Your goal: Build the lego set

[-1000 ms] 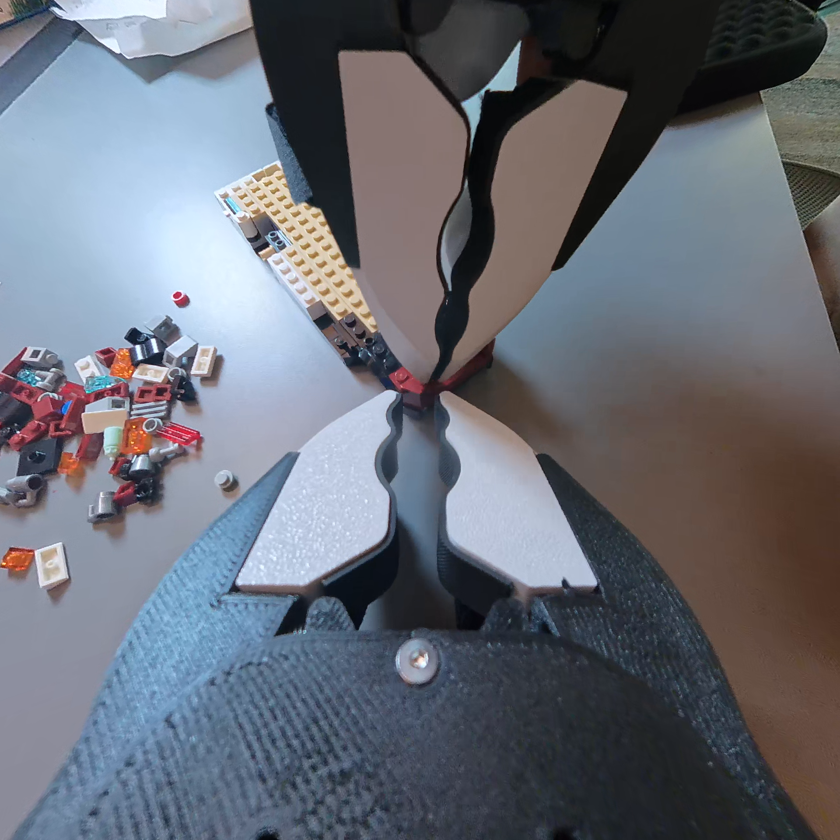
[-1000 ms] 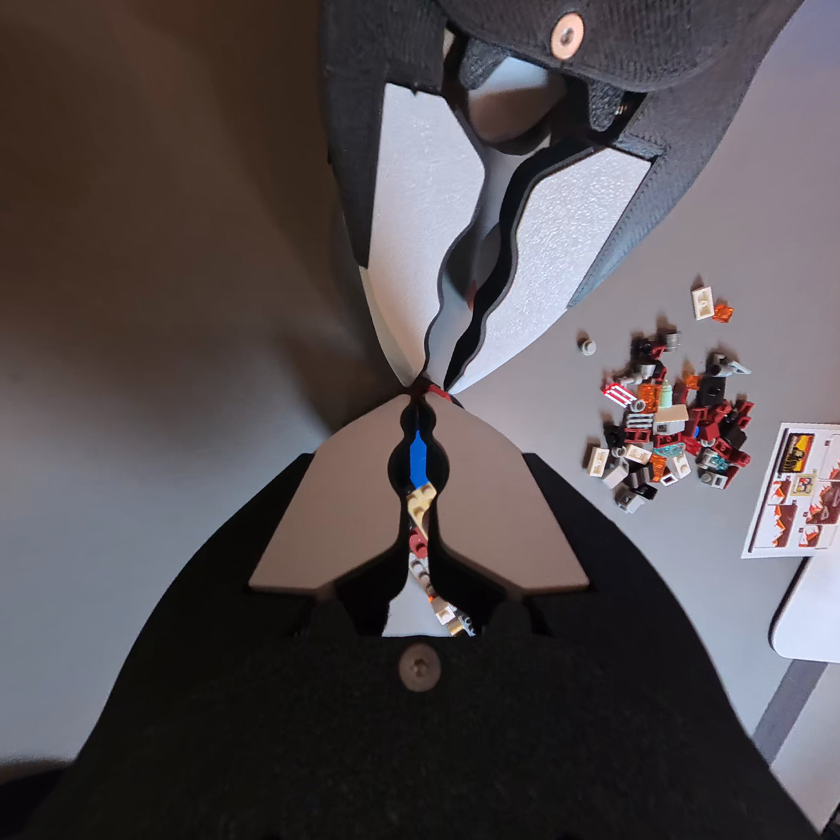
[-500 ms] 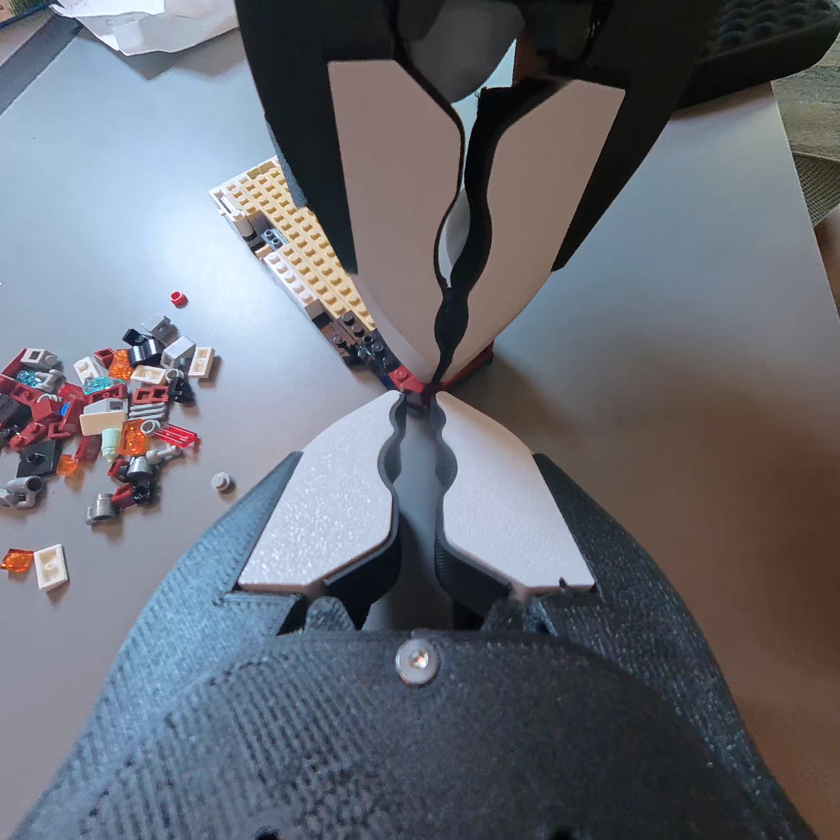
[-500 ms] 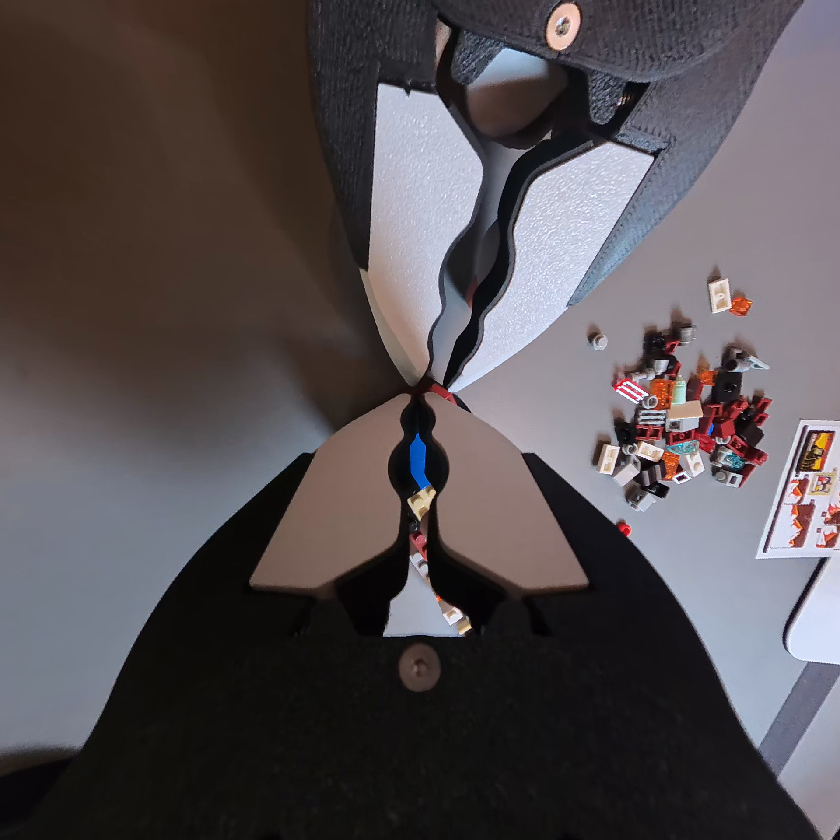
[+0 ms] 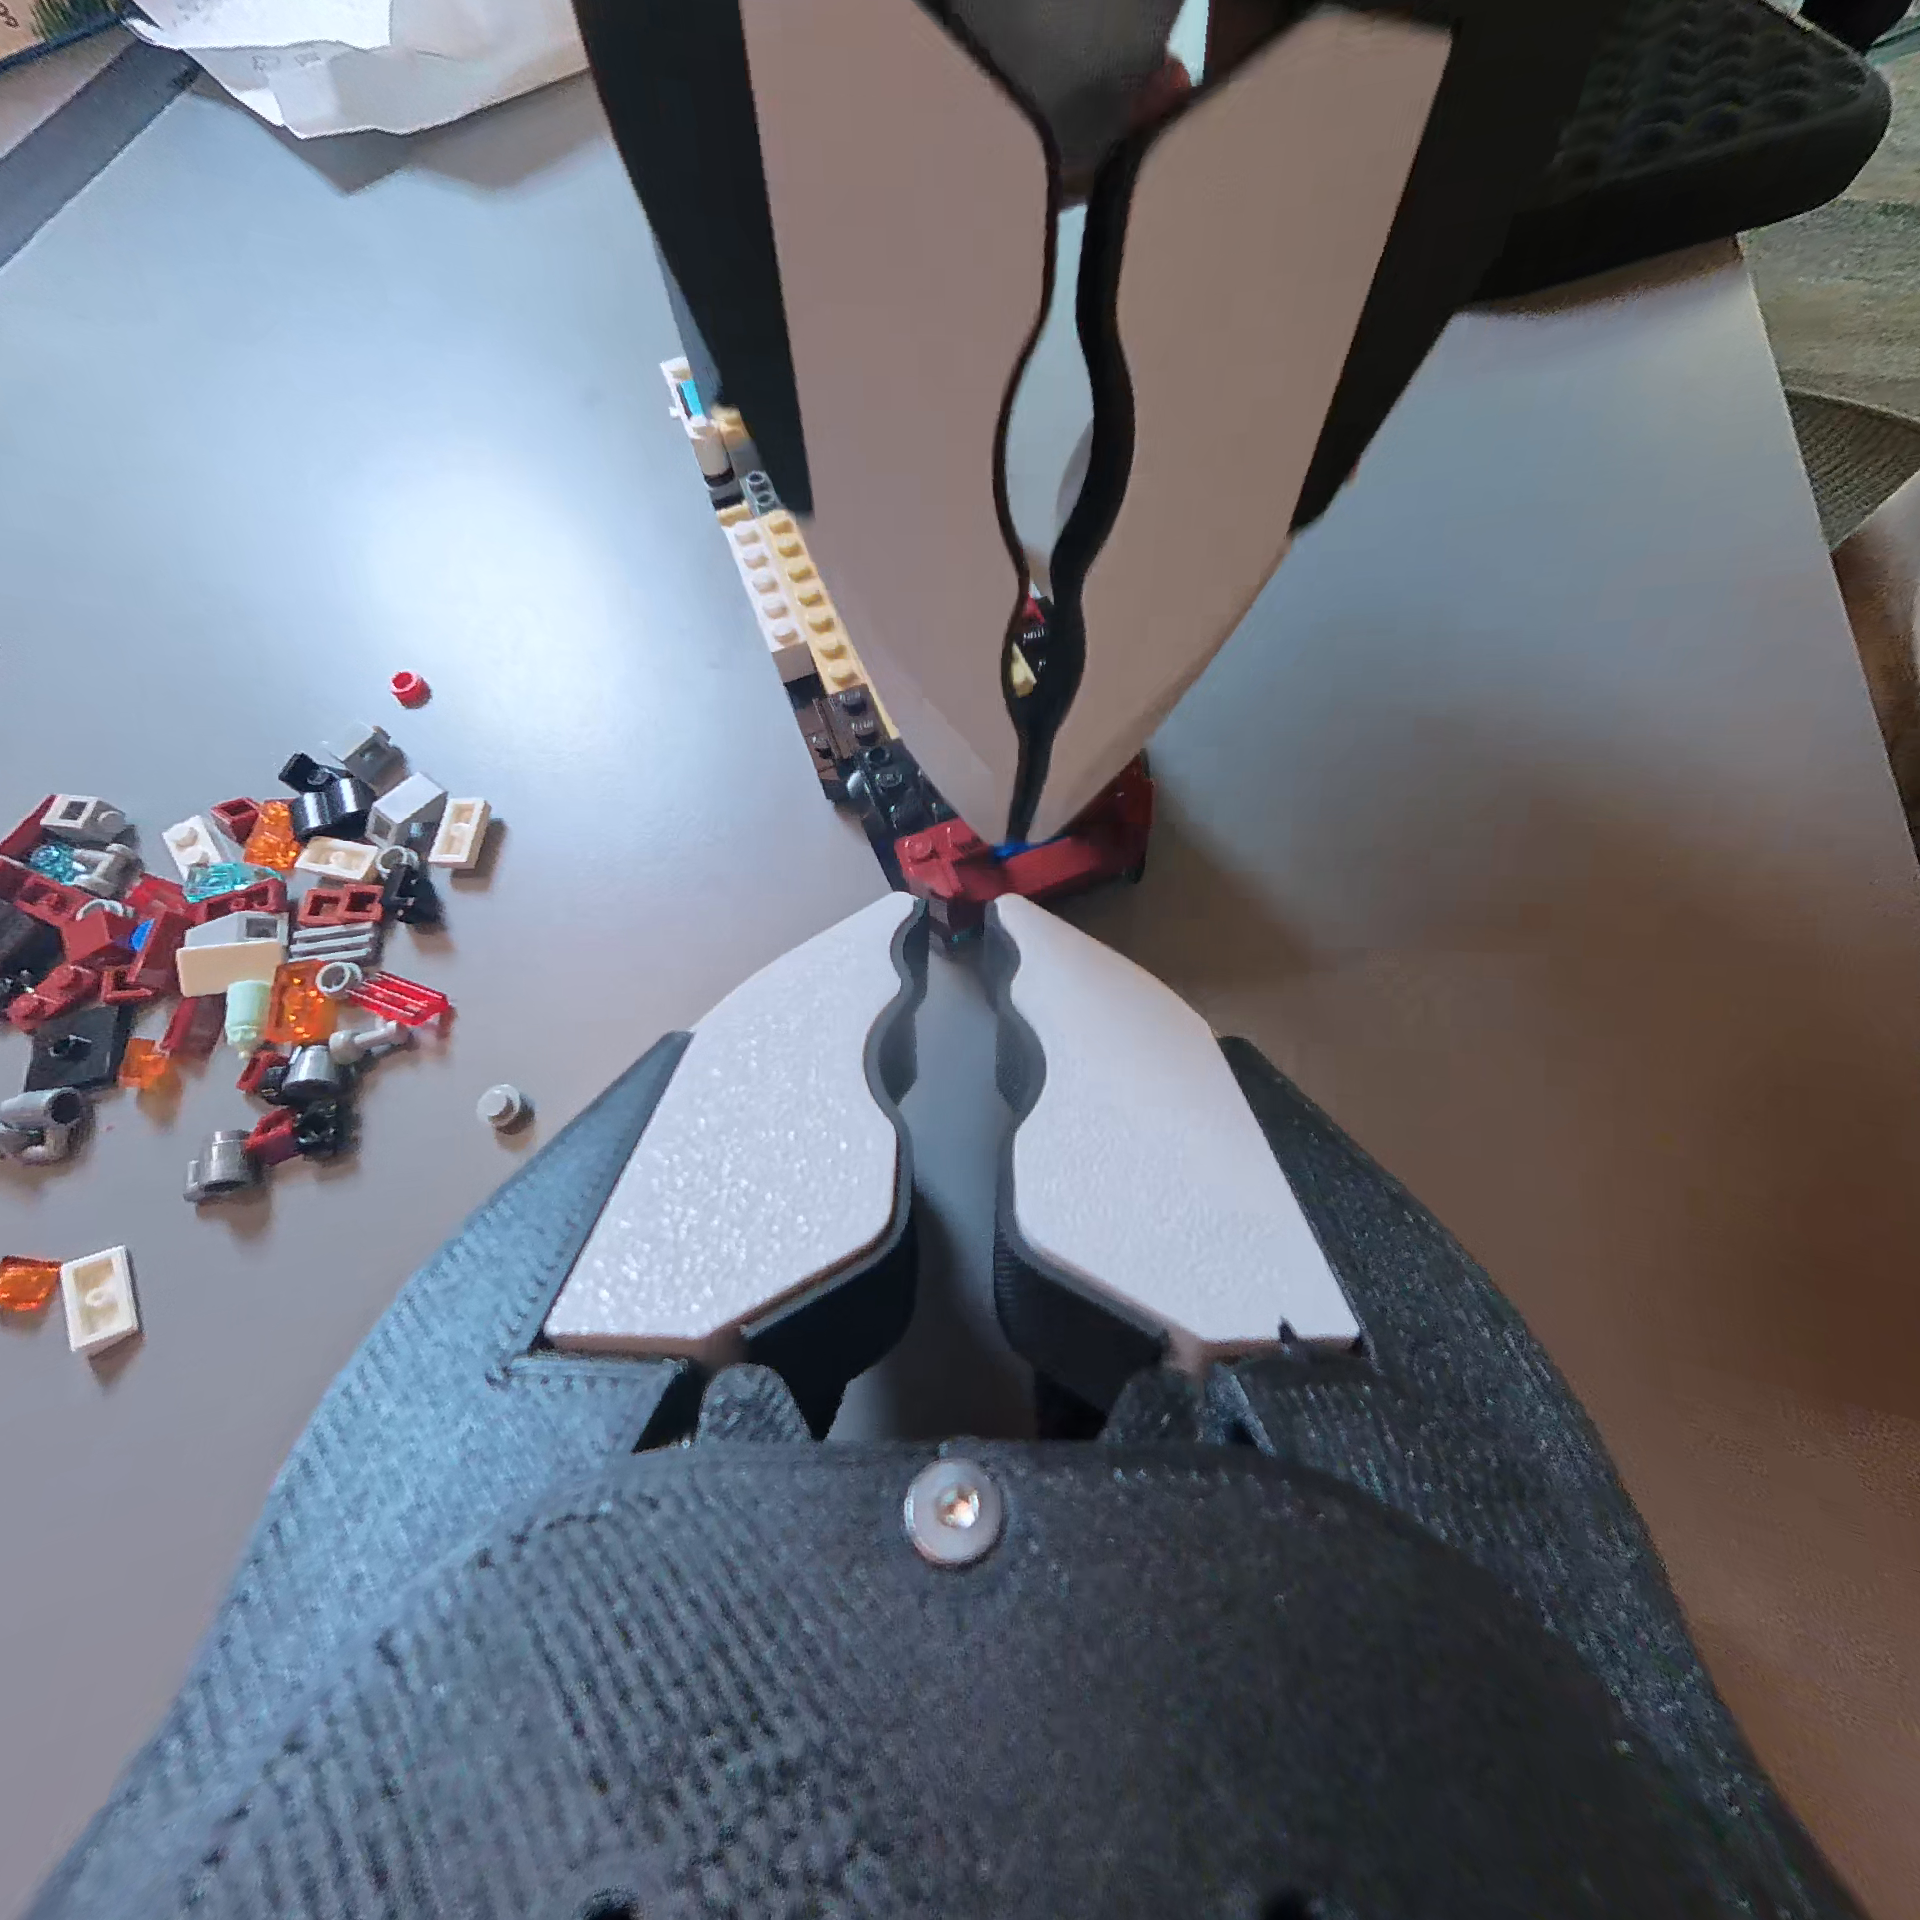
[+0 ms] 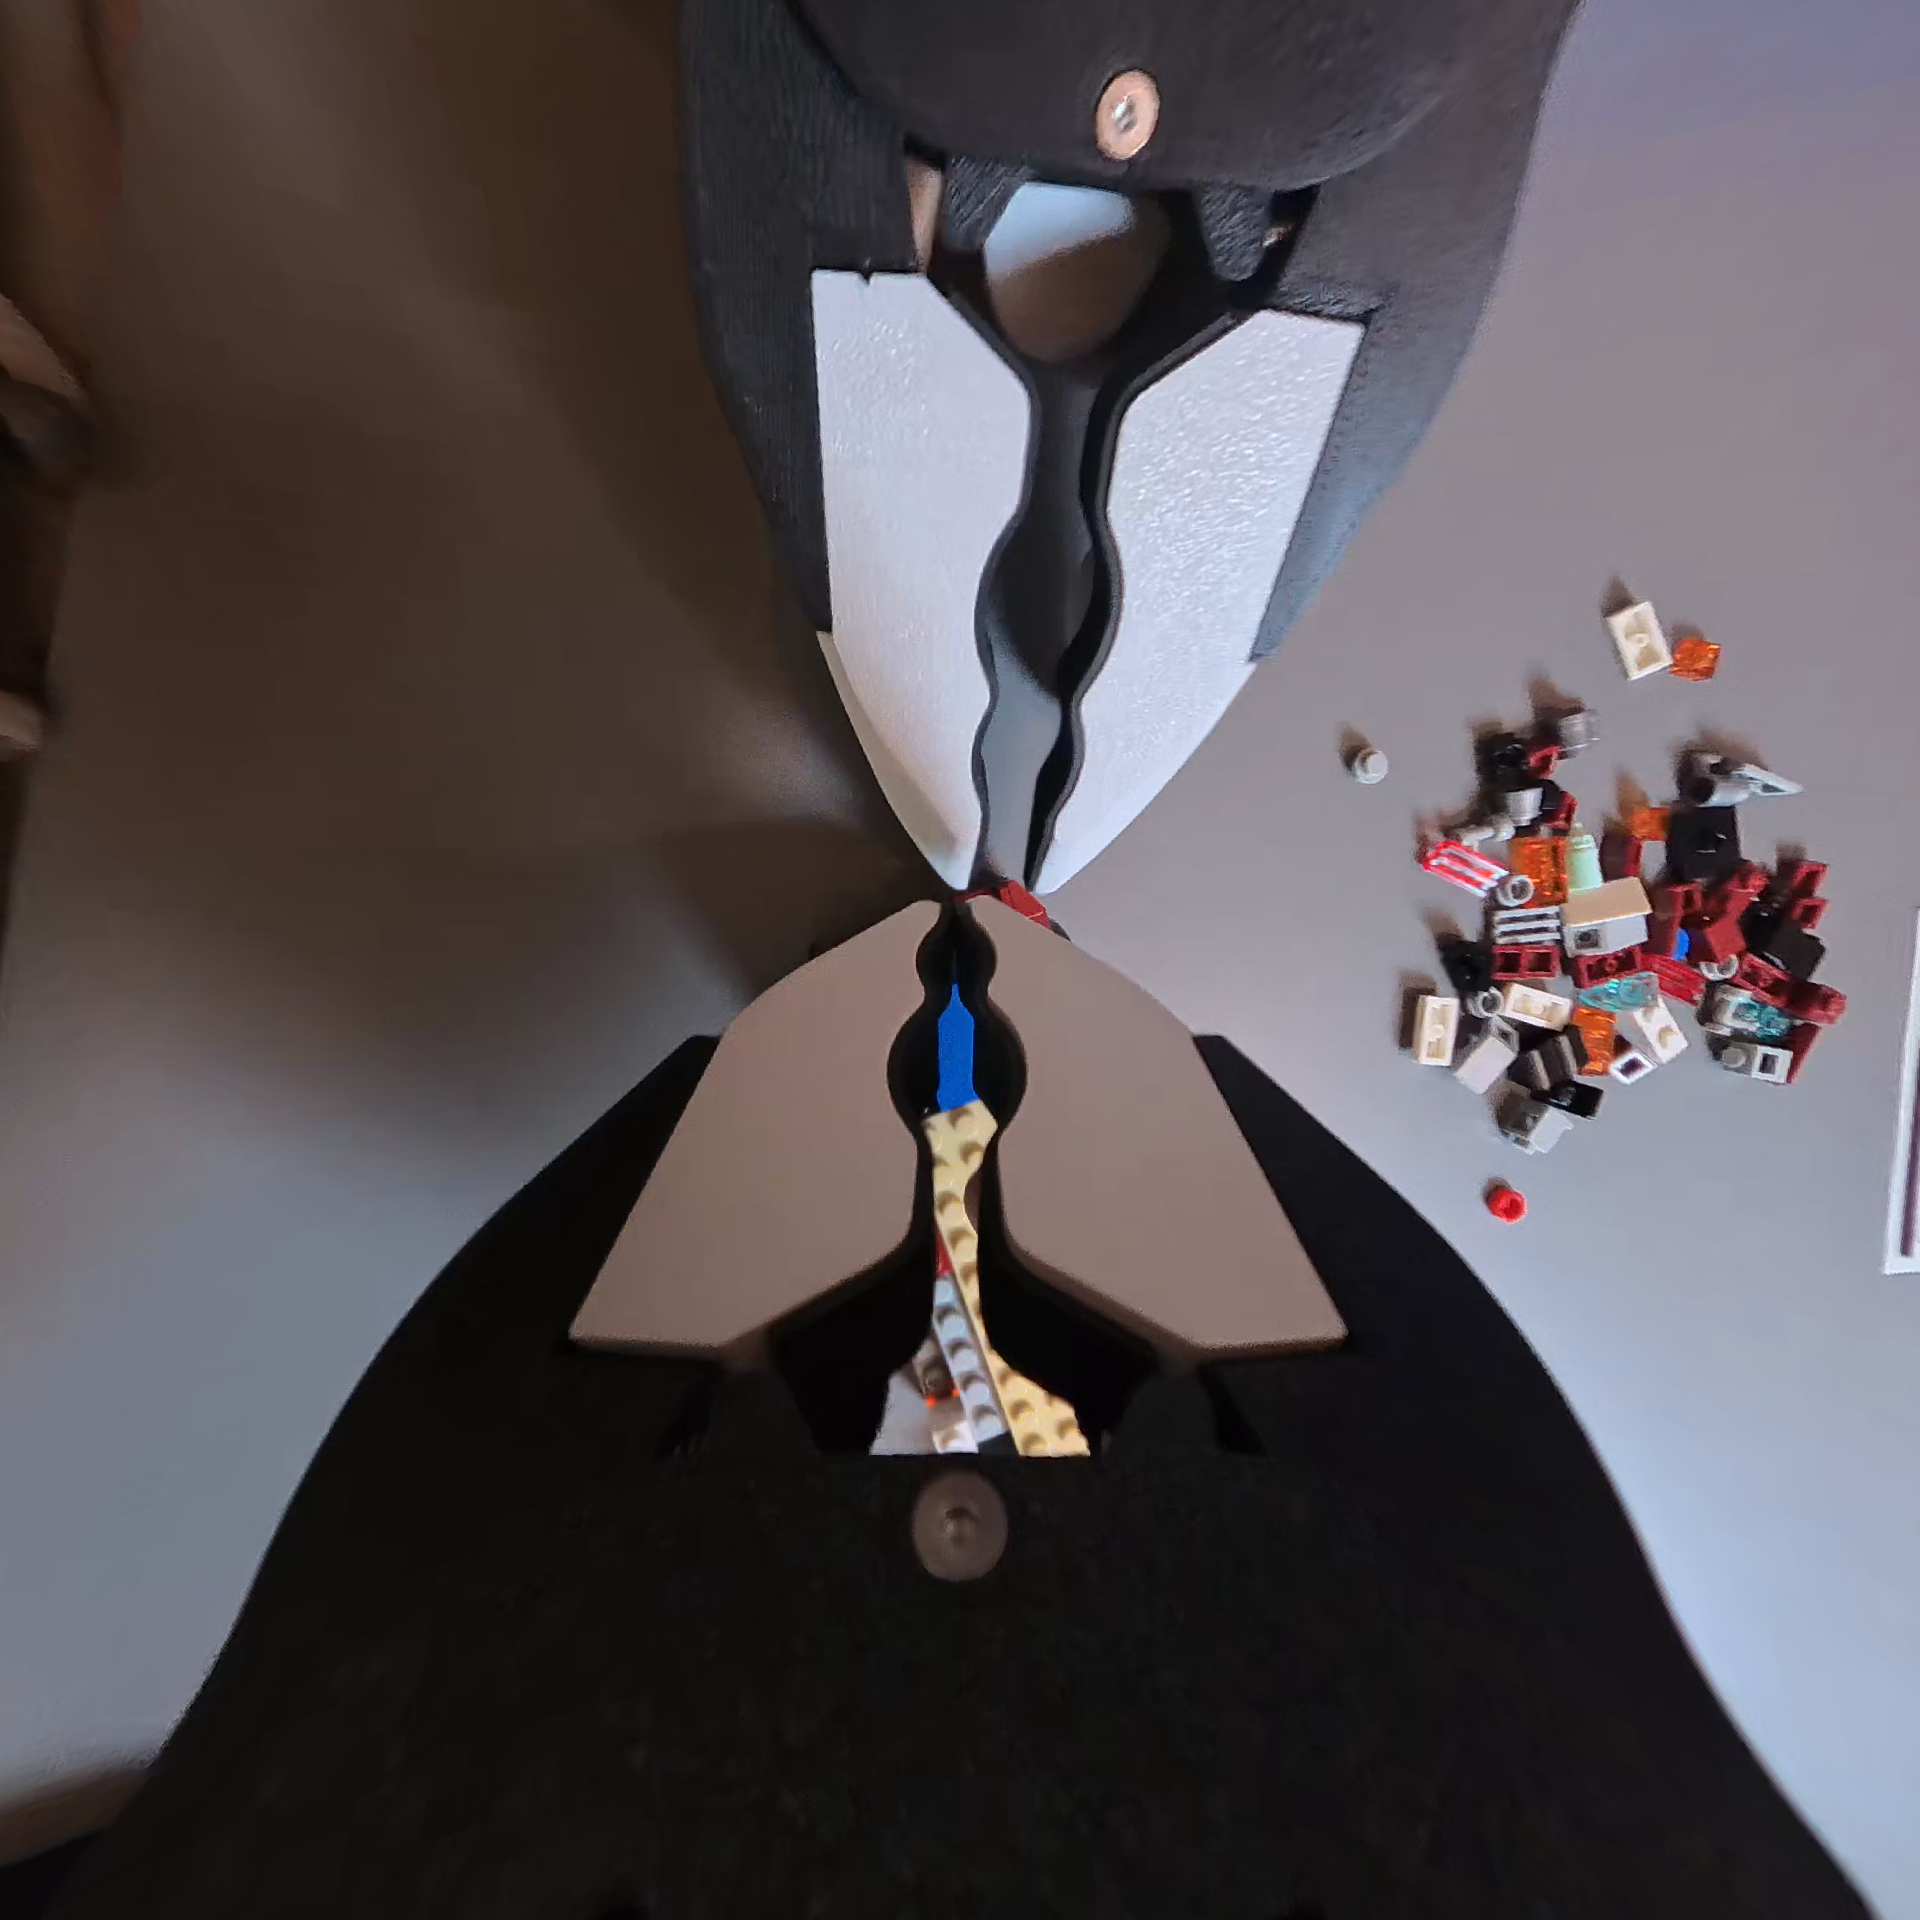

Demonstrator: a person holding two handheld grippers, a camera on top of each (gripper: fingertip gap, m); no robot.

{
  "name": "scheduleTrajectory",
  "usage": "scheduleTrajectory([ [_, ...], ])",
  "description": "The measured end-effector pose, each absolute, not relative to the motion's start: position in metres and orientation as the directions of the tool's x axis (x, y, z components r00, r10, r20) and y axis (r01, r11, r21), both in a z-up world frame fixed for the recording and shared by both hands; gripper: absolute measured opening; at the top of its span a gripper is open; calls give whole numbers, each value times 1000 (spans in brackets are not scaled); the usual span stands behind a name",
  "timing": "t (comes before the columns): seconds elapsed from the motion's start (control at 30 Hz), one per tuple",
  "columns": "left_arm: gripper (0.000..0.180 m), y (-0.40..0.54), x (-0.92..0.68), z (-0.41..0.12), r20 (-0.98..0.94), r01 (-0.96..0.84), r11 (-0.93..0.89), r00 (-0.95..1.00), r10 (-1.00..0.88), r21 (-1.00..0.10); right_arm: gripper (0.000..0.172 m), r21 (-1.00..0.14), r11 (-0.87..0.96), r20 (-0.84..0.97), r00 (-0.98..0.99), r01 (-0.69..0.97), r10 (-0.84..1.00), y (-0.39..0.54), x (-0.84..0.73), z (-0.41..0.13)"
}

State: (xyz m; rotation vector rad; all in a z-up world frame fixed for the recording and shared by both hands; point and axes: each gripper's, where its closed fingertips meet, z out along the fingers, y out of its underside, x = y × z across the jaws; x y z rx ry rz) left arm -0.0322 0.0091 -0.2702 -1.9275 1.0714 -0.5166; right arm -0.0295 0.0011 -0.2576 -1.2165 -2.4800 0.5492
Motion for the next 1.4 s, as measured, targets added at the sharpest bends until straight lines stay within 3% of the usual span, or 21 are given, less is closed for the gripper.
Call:
scheduleTrajectory([
  [0.03,11,8,-32,-270,-36,-478,-278,548,-836,-833,0,-501,542,107,-574,674,812,2,-29,-250],
  [0.1,14,7,-32,-269,-19,-470,-288,547,-837,-834,16,-530,516,97,-556,674,826,10,-23,-237],
  [0.27,18,6,-35,-267,30,-432,-318,554,-832,-844,56,-405,589,153,-583,699,798,42,9,-253],
  [0.4,18,9,-35,-264,114,-371,-373,562,-819,-850,75,-324,659,134,-656,679,743,47,14,-274],
  [0.53,18,7,-33,-263,226,-302,-458,571,-789,-836,76,-269,721,97,-727,639,680,46,11,-289],
  [0.57,18,6,-34,-264,242,-293,-471,573,-783,-832,68,-285,721,86,-733,631,675,43,9,-289],
  [0.8,20,7,-36,-262,380,-201,-566,560,-736,-800,67,-350,697,86,-719,626,690,43,6,-289],
  [1.13,28,16,-43,-240,687,125,-727,466,-558,-675,66,-474,611,322,-522,634,790,52,-12,-263],
  [1.4,26,33,-57,-232,707,258,-695,506,-494,-671,66,-486,592,451,-396,643,800,61,-22,-257],
])
